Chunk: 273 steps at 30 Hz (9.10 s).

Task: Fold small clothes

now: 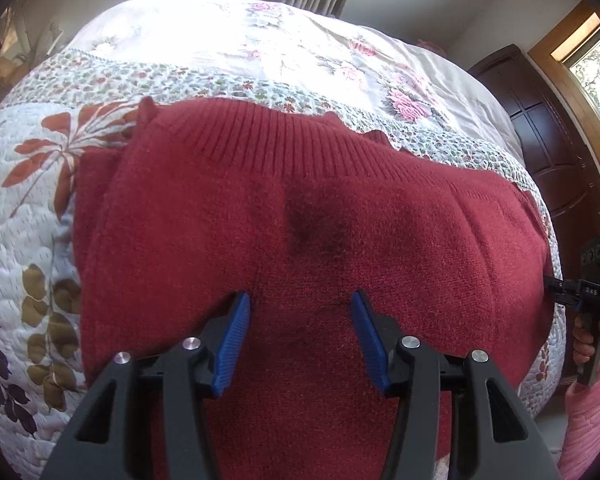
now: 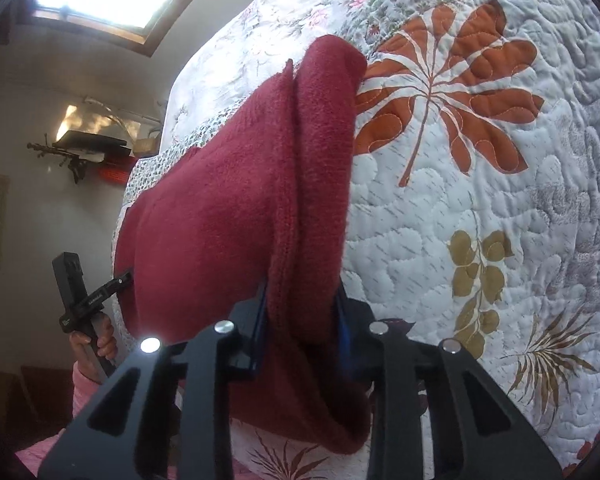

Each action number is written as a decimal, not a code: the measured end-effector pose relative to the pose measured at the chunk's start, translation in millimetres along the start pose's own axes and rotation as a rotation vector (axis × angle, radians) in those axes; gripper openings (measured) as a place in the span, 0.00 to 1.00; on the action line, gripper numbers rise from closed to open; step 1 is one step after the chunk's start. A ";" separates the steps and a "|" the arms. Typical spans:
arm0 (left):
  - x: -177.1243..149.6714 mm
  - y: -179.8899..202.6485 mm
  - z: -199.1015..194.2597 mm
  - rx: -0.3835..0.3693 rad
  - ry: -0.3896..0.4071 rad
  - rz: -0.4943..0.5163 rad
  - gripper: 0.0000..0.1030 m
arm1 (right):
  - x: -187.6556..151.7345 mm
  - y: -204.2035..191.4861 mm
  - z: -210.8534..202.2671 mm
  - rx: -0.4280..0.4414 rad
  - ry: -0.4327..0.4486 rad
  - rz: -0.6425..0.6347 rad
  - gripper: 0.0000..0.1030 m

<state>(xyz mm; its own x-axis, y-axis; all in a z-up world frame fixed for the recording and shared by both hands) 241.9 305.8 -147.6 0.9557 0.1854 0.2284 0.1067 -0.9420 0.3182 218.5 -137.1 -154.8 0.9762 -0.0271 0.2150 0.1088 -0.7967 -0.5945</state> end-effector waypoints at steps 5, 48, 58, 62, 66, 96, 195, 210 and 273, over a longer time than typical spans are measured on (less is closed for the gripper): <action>-0.3 -2.5 5.5 -0.011 -0.010 -0.009 0.53 | -0.4 -4.0 2.9 -0.030 -0.008 0.013 0.26; -1.8 -54.2 -59.4 -0.186 0.025 -0.036 0.57 | 16.9 -259.7 135.6 -0.049 -0.222 -0.376 0.26; 2.9 -21.1 -64.6 -0.252 0.019 -0.002 0.61 | 14.8 -263.5 88.7 0.091 -0.118 -0.311 0.48; 3.9 -5.3 -59.3 -0.297 -0.003 -0.002 0.63 | 14.2 -253.7 49.8 0.135 -0.054 -0.277 0.48; 5.0 14.6 -45.2 -0.375 -0.060 -0.026 0.64 | 11.5 -214.5 21.3 0.052 0.004 -0.212 0.48; 16.1 78.5 2.9 -0.437 -0.073 -0.118 0.18 | -45.8 -107.2 22.4 -0.060 -0.050 -0.045 0.51; 19.7 -130.4 -93.1 -0.267 0.079 -0.122 0.58 | -9.5 -254.7 88.1 -0.134 -0.073 -0.332 0.68; 82.8 -111.8 -49.3 -0.231 0.093 -0.186 0.10 | -8.2 -254.5 124.1 -0.141 -0.096 -0.298 0.69; -47.9 82.0 11.0 -0.384 -0.069 0.034 0.48 | -61.9 -114.5 30.3 0.058 0.029 -0.129 0.60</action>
<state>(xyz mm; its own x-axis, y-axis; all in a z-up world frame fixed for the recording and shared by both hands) 207.9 216.5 -142.6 0.9745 0.1245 0.1868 -0.0232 -0.7719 0.6353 151.4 -25.9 -123.5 0.9478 0.0550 0.3141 0.2443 -0.7582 -0.6045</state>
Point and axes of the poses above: each gripper's, at about its wrist camera, not at the fingertips, and z roughly the way its jaws point, y to its right, x to its top, the point moved 3 cm from there along z, roughly the way its jaws point, and after that the axes turned 10 degrees about -z, right-handed, at the moved point
